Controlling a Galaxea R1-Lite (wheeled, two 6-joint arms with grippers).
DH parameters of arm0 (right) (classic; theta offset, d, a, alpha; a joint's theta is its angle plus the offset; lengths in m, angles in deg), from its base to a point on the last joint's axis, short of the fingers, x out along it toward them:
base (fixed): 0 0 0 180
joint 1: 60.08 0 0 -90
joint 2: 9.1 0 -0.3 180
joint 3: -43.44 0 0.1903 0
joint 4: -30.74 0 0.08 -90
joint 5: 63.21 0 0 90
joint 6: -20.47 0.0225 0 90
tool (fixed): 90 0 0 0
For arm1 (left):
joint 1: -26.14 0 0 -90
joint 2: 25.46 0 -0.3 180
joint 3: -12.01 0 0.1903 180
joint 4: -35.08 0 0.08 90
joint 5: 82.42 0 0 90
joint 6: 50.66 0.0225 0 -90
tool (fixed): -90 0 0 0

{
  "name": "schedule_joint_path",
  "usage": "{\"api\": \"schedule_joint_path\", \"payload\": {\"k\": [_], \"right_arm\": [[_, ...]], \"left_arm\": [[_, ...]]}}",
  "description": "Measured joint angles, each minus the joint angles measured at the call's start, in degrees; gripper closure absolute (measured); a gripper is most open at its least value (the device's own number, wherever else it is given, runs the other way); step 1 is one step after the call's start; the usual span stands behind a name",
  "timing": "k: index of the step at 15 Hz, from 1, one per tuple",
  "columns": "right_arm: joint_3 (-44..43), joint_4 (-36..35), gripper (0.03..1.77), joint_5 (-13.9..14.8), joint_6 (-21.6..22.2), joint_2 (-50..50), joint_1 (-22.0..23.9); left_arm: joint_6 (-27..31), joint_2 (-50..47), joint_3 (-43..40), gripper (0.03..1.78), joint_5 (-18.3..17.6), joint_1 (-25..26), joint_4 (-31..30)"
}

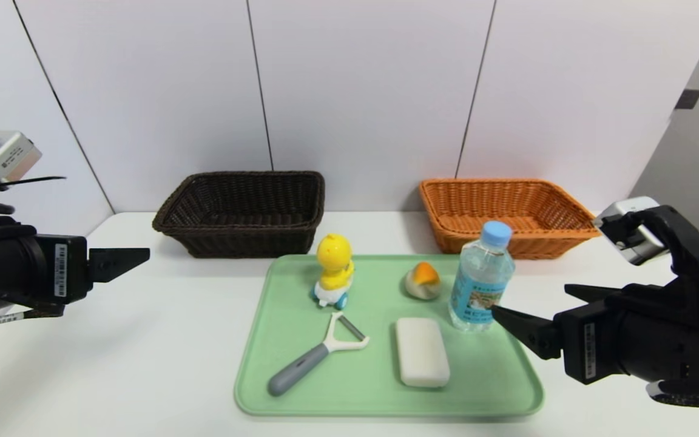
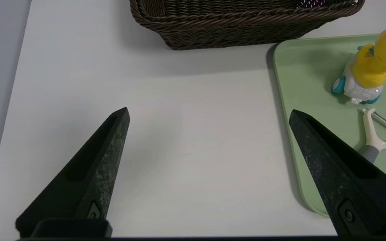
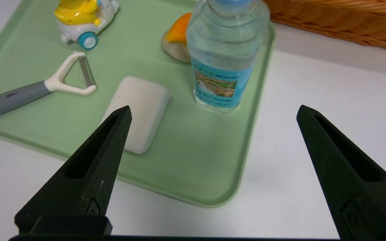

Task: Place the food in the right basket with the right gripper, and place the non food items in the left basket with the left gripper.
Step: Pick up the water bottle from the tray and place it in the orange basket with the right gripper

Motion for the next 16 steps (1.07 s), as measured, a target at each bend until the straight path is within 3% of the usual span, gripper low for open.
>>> {"api": "schedule_joint_path", "payload": {"k": [3, 10, 13, 16], "right_arm": [[4.6, -9.5, 0.1, 1.0, 0.6, -2.2, -1.4], [12.2, -29.4, 0.1, 7.4, 0.0, -12.1, -1.7], [13.0, -31.5, 0.1, 7.7, 0.5, -14.9, -1.4], [14.3, -38.4, 0.1, 7.7, 0.5, -17.8, -1.3]], "left_arm": [[-6.9, 3.1, 1.2, 0.12, 2.1, -2.5, 0.0], [-6.3, 6.3, 0.8, 0.12, 5.4, -4.5, 0.0], [-6.1, 6.4, 0.1, 0.12, 5.5, -5.2, -0.1], [-6.1, 6.2, -0.3, 0.12, 5.5, -5.8, -0.1]]}}
